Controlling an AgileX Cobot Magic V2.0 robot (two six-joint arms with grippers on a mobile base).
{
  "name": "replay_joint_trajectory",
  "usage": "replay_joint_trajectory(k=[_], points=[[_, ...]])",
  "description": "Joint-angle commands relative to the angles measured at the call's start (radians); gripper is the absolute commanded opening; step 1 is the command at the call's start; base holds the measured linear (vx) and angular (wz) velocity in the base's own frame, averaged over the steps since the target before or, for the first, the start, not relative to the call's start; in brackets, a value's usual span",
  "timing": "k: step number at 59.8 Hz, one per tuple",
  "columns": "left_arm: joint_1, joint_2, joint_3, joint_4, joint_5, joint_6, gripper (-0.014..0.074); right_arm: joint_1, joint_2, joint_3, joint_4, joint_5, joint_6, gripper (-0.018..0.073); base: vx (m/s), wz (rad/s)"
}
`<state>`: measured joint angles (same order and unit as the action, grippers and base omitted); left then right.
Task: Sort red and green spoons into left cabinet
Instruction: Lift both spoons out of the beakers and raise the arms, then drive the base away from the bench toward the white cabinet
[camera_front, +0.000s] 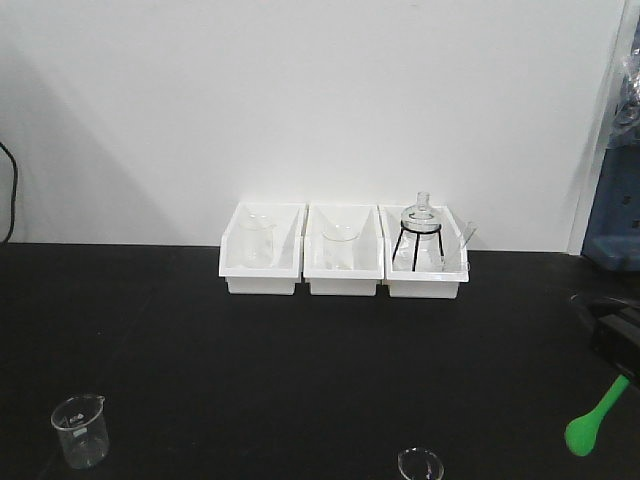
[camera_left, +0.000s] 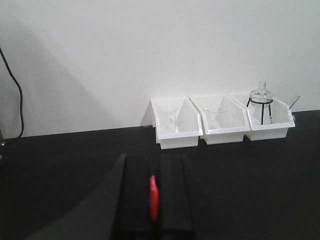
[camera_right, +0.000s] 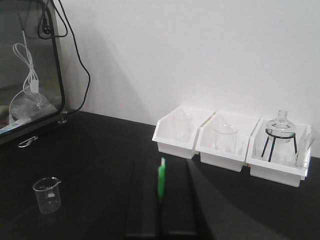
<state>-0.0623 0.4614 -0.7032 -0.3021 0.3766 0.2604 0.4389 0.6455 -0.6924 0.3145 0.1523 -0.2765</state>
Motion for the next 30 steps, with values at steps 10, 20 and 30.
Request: replay_joint_trajectory(k=[10,20,30], points=[[-0.008,0.010,-0.027,-0.017,-0.073,-0.010,-0.0003,-0.002,0.000,-0.028,0.003,-0.083,0.000,-0.0003,0.00,0.01],[-0.008,0.010,-0.027,-0.017,-0.073,-0.010,-0.0003,-0.002,0.000,-0.028,0.003,-0.083,0.000,-0.0003,-0.04,0.03],[-0.008,0.010,-0.027,-0.017,-0.073,-0.010,-0.0003,-0.002,0.000,-0.028,0.003,-0.082,0.000,-0.0003,-0.09,0.13]])
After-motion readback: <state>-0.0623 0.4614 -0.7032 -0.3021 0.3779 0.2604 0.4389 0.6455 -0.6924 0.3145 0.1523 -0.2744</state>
